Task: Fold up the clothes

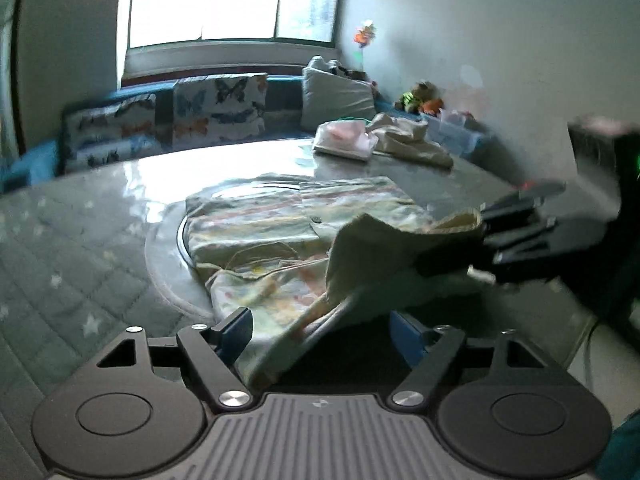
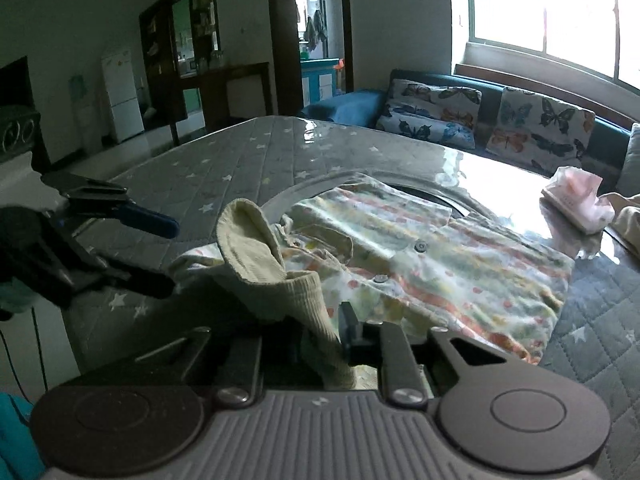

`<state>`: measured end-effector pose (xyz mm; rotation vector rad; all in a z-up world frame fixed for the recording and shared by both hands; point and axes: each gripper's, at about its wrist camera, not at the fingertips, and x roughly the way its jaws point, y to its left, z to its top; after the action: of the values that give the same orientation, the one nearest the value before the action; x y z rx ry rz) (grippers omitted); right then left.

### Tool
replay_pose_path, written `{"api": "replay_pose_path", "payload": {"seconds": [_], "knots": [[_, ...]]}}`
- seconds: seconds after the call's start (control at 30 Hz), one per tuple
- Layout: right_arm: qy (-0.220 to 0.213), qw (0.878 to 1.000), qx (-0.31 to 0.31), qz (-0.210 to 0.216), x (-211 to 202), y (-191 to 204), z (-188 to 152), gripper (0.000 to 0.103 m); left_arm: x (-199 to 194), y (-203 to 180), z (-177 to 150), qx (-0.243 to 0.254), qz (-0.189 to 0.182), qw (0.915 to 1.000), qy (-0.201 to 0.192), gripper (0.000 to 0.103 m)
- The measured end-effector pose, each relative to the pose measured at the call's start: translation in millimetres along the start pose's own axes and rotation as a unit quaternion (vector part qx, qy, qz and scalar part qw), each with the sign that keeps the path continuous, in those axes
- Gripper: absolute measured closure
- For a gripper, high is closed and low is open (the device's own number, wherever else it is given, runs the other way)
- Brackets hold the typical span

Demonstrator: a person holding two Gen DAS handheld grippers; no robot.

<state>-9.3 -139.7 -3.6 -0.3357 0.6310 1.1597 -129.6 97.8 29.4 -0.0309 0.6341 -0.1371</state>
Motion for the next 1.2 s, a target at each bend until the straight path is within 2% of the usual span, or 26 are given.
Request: {"api": "replay_pose_path", "payload": {"seconds": [0.1, 0.17, 0.23, 0.27, 0.33, 0.43, 0.77, 0.87, 1.1, 1.2], "knots": [[-0.003, 1.0, 0.001, -0.002, -1, 2, 2, 0.086, 12, -9, -4, 0.056, 0.009, 0.9984, 0.003, 0.026], [-0.007, 1.0, 0.002, -0.003, -2, 3, 0, 0.088, 22, -13, -8, 0.093, 0.015, 0.9955, 0.007, 0.032], [-0.01, 1.0, 0.003, -0.004, -3, 4, -2, 0.089, 30, -14, -13, 0.122, 0.022, 0.9923, 0.012, 0.052], [-0.011, 1.0, 0.003, -0.004, -3, 5, -3, 0.09, 32, -13, -15, 0.132, 0.024, 0.9909, 0.014, 0.058], [-0.014, 1.0, 0.004, -0.005, -4, 6, -5, 0.093, 38, -12, -19, 0.152, 0.027, 0.9879, 0.019, 0.083], [-0.021, 1.0, 0.007, -0.005, -8, 8, -8, 0.096, 35, -11, -21, 0.147, 0.021, 0.9889, 0.013, 0.092], [-0.051, 0.999, -0.003, 0.013, -57, 21, -21, 0.097, -13, -29, -19, 0.131, -0.016, 0.991, -0.021, 0.095], [-0.048, 0.999, -0.006, 0.021, -78, 28, -24, 0.097, -34, -38, -22, 0.13, -0.034, 0.9906, -0.027, 0.095], [-0.039, 0.997, -0.008, 0.07, -127, 44, -26, 0.098, -91, -54, -26, 0.113, -0.091, 0.9889, -0.034, 0.095], [-0.036, 0.996, -0.015, 0.078, -137, 46, -21, 0.098, -95, -55, -23, 0.107, -0.092, 0.9892, -0.039, 0.095]]}}
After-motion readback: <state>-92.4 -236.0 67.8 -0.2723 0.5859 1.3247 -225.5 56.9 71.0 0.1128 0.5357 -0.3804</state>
